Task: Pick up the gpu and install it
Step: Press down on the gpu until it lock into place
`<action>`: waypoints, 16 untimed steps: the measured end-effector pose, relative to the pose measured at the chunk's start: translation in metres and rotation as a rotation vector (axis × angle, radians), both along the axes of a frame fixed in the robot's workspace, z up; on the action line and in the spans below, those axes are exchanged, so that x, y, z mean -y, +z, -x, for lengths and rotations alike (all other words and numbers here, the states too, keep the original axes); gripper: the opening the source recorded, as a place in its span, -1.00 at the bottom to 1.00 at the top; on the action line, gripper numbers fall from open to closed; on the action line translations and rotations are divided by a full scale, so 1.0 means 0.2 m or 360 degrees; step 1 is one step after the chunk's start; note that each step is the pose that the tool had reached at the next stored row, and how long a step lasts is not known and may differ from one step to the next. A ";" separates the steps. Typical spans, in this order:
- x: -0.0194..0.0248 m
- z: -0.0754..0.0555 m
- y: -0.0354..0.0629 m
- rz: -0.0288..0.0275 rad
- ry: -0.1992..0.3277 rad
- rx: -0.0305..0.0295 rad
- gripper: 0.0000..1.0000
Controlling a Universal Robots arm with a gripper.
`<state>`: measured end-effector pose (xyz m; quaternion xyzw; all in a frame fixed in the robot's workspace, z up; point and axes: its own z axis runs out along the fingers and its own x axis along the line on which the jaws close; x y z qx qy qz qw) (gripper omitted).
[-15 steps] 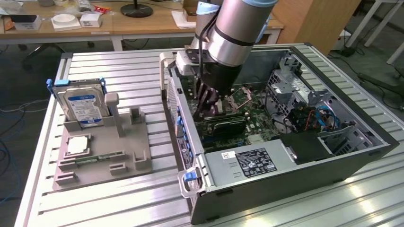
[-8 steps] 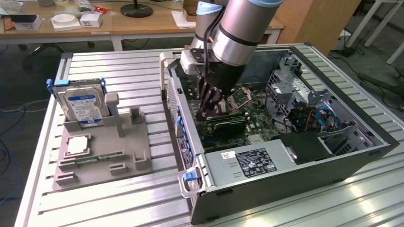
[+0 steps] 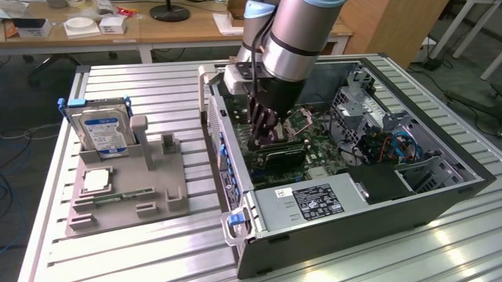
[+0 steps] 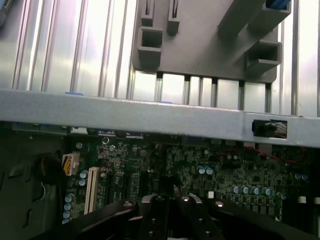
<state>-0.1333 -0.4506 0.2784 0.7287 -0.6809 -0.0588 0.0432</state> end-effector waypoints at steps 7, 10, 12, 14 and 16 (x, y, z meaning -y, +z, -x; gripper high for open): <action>-0.004 0.02 0.013 0.00117 0.0000 0.00216 -0.80; -0.005 0.03 0.031 0.00124 0.0001 0.00222 -0.80; -0.005 0.04 0.041 0.00129 0.0001 0.00223 -0.80; -0.006 0.05 0.052 0.00152 0.0001 0.00224 -0.80; -0.008 0.06 0.059 0.00217 0.0001 0.00235 -0.80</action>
